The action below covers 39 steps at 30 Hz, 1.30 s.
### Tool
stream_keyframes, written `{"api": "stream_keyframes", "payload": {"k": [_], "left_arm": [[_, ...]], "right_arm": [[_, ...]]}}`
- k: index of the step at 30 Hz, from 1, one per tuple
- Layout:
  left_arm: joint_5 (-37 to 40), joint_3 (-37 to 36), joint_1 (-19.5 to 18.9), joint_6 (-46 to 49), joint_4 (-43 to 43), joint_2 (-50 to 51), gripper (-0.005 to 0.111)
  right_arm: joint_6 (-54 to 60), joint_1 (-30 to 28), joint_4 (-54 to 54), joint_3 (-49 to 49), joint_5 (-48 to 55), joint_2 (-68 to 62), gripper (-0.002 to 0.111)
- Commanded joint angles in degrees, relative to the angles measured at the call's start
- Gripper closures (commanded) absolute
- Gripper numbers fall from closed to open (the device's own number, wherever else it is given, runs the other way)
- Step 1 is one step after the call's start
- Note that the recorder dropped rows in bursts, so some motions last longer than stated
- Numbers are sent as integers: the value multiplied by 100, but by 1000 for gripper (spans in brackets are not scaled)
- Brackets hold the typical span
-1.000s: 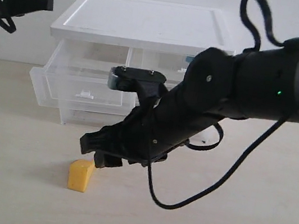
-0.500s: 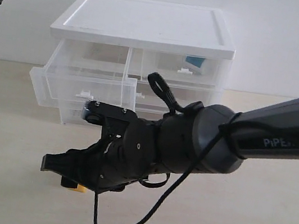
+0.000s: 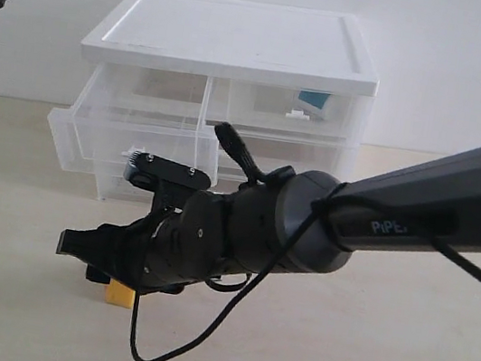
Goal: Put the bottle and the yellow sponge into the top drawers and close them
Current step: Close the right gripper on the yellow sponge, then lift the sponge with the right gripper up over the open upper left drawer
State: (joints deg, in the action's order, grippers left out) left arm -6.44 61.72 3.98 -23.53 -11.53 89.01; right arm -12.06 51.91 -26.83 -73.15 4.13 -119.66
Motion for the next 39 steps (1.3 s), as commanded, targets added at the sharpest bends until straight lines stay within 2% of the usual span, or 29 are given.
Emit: {"api": "stream_keyframes", "payload": {"k": [1,7,9,16,19,27,32,39], "left_arm": [[-72,-26,8,-51,9,-49,103],[-72,-26,8,-51,9,-49,103],[-72,-26,8,-51,9,-49,103],[-72,-26,8,-51,9,-49,103],[-72,-26,8,-51,9,-49,103],[-45,-28,8,-51,9,-49,103],[-44,-39,8,-51,9,-49,103],[-44,-39,8,-51,9,-49,103]], "right_arm": [[55,8,67,-147,36,-215,54],[95,8,67,-163,-10,-458,54],[104,8,81,-163,-24,-481,58],[166,8,224,-163,58,-481,97],[229,8,362,-163,322,-444,108],[436,8,1240,-148,1581,-37,108],[1015,8,1322,-148,2548,375,108],[1687,186,1387,-148,3136,1006,108]]}}
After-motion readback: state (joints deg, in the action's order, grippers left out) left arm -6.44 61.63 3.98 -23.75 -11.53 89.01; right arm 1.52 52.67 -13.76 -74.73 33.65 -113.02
